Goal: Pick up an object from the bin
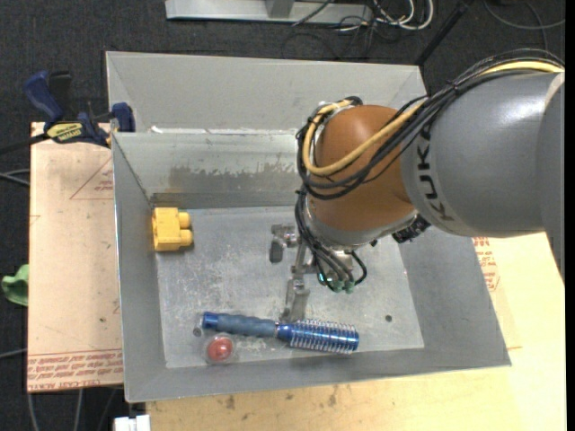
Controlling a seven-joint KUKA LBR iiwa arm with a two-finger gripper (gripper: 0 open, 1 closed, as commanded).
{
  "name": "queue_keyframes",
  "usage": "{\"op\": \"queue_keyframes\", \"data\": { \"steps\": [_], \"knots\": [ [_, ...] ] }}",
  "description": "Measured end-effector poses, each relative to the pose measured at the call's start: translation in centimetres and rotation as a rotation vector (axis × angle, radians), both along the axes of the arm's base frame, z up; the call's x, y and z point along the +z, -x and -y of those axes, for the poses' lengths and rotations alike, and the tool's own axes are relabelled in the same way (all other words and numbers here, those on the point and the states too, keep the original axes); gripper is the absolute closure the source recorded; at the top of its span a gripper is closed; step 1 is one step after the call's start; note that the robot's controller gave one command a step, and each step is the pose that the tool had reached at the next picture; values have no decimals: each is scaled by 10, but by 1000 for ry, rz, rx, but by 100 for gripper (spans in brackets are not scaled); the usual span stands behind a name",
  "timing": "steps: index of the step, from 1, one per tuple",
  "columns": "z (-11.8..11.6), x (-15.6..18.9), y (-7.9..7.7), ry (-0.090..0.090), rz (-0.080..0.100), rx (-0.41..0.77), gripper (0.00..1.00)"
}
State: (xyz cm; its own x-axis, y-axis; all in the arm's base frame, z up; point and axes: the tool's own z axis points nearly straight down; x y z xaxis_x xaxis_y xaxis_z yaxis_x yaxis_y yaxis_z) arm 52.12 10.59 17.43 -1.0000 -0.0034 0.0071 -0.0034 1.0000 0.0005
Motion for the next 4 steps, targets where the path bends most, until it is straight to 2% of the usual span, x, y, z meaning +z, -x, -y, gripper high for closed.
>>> {"op": "queue_keyframes", "data": {
  "steps": [1,2,3,4],
  "knots": [
    [-9,-109,17,0,0,-16,0],
    [-9,-105,15,-1,6,-19,100],
    [-12,16,12,-2,14,11,100],
    [-31,126,-1,-2,17,262,100]
  ]
}}
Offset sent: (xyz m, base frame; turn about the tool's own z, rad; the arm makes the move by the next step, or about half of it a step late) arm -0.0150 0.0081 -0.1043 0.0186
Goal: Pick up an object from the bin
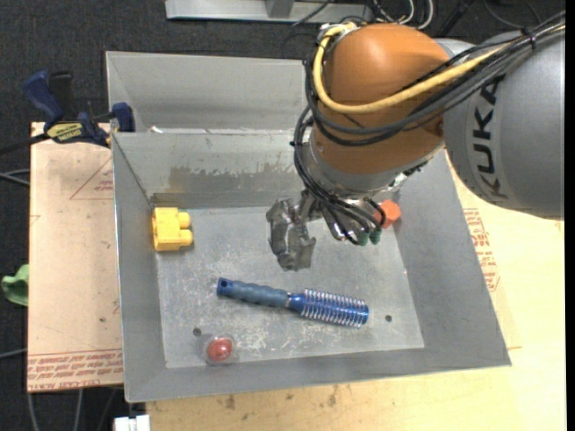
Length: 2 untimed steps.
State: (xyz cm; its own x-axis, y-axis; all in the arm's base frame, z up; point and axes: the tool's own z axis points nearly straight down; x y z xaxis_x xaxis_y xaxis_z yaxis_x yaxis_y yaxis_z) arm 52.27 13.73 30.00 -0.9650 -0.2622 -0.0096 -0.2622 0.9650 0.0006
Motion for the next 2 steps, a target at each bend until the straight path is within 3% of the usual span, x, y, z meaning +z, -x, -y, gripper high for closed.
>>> {"op": "queue_keyframes", "data": {
  "steps": [1,2],
  "knots": [
    [1,-3,1,1,-6,-2,0],
    [9,-142,26,4,-17,48,0]
  ]
}}
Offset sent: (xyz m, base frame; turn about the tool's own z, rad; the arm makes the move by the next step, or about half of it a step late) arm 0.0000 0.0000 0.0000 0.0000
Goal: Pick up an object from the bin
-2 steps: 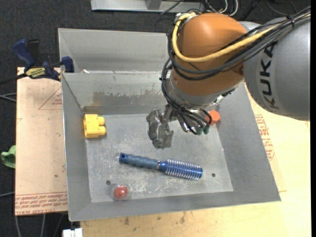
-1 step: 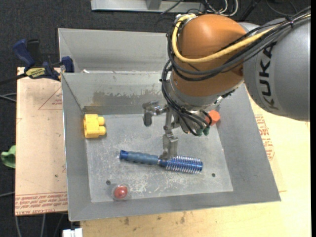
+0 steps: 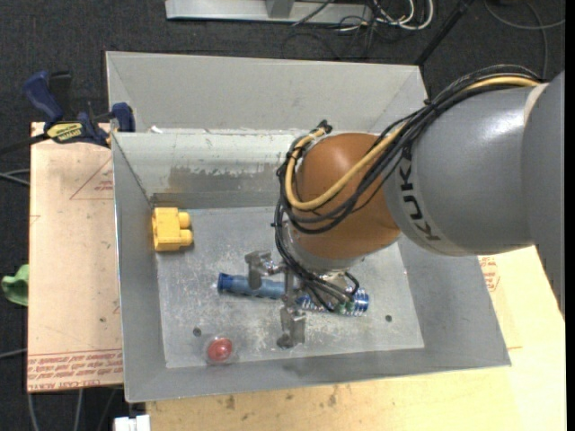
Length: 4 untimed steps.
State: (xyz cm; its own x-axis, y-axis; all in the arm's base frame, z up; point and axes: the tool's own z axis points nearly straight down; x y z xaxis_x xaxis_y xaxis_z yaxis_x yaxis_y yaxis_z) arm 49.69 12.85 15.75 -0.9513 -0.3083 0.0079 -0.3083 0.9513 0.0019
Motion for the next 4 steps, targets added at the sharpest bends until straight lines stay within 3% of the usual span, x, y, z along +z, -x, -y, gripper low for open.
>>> {"op": "queue_keyframes", "data": {
  "steps": [1,2,3,4],
  "knots": [
    [-7,-92,-77,-2,10,50,0],
    [-8,-87,-76,-3,10,50,100],
    [-8,-87,-76,-3,11,50,0],
    [-7,-87,-76,-3,10,50,100]
  ]
}}
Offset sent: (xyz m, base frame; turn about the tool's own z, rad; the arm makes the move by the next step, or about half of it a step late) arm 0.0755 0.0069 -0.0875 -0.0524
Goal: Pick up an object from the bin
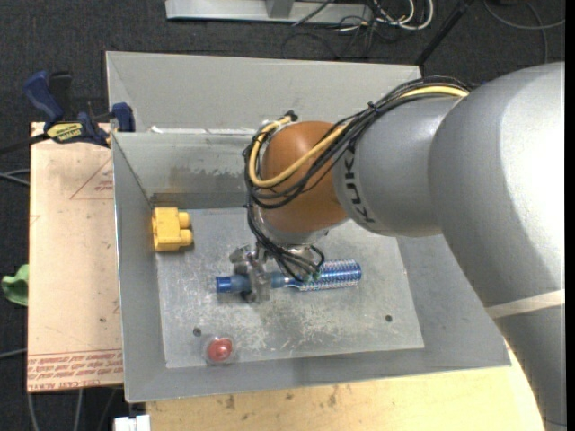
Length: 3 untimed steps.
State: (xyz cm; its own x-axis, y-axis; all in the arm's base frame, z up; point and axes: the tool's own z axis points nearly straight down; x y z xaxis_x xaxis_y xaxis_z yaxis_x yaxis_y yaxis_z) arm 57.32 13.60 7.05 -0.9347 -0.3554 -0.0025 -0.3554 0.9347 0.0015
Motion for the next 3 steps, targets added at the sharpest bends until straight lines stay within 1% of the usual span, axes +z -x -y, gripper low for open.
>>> {"op": "queue_keyframes", "data": {
  "steps": [1,2,3],
  "knots": [
    [0,0,0,0,1,0,0],
    [0,0,0,0,-1,0,100],
    [-17,153,4,-3,8,-68,100]
  ]
}}
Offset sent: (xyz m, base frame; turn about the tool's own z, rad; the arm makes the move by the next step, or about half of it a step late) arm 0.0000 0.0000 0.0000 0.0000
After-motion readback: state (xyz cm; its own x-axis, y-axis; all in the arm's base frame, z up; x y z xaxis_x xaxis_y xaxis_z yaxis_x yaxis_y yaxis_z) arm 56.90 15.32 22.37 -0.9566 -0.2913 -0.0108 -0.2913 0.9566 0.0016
